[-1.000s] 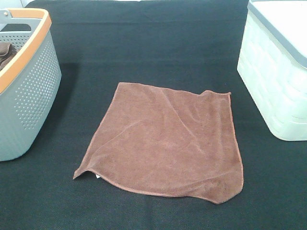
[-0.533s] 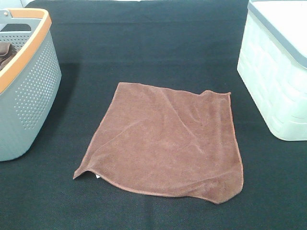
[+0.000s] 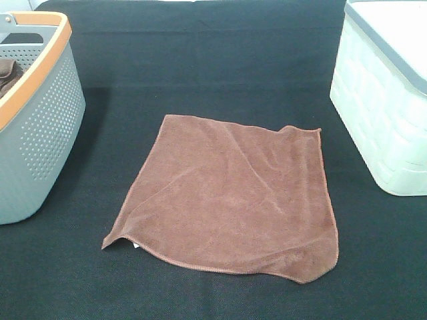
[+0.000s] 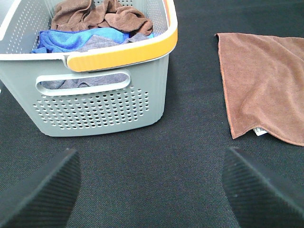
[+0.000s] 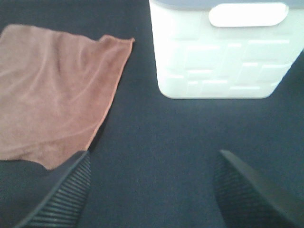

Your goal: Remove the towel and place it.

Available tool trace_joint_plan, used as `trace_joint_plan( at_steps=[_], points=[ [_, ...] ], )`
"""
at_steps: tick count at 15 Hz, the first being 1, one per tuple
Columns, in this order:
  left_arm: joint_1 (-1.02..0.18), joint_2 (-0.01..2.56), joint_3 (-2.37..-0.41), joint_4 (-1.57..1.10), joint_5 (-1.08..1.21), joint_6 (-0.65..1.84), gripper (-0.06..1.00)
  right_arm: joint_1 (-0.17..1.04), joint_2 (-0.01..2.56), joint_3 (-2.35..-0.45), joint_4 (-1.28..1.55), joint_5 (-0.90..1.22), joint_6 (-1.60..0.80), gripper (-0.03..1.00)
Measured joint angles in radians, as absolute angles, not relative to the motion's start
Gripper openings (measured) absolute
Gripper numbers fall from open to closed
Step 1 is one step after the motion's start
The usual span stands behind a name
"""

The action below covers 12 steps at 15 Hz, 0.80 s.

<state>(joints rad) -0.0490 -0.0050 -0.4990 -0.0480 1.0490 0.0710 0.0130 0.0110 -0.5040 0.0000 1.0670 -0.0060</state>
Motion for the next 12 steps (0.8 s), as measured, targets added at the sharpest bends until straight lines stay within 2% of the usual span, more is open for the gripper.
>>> trace_joint_plan(
  at_steps=[12],
  points=[
    [-0.049,-0.005,-0.499,-0.048,1.049,0.071,0.78,0.013,-0.007,-0.504,0.0,1.067,-0.006,0.69]
  ],
)
